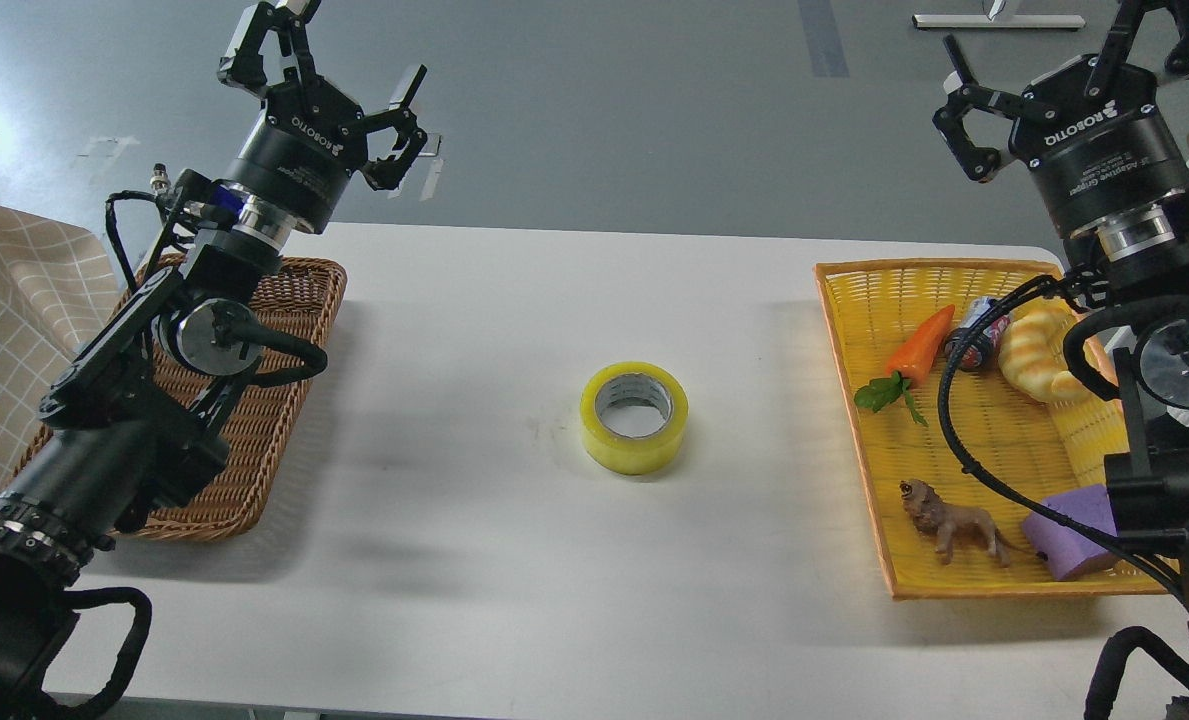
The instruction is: Place and transfer tape with both arms
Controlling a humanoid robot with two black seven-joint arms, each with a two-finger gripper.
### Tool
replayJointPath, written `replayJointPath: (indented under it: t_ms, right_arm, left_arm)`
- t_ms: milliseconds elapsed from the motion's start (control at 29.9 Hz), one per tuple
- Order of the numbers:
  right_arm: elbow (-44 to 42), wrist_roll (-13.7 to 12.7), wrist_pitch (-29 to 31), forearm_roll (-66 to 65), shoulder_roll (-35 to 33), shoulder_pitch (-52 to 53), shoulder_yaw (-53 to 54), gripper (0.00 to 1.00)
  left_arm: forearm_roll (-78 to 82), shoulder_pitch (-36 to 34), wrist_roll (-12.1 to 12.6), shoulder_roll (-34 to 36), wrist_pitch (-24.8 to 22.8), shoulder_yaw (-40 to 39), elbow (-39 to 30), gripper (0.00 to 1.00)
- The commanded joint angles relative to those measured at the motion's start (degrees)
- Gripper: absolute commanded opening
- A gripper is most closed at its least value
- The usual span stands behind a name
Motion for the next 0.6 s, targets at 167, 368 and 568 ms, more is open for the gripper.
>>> replayJointPath:
  t_ms: [167,368,568]
  right_arm:
    - [0.1,-0.2,0.0,0.0,0.6,0.0,-0.8,1.0]
    - [0.1,-0.3,0.0,-0.1,0.4,-0.1,-0.9,1.0]
    - [0.1,-0.2,0.0,-0.1,0.4,-0.2,-0.8,1.0]
  left_arm:
    - [0.1,-0.1,-0.3,-0.1,0.0,0.4,-0.1,0.98]
    - [1.1,-0.8,-0.5,0.0,0.0,3.9,-0.3,0.98]
    - [5.9,-4.8,-0.5,1.2,0.0,9.8,-0.2,0.98]
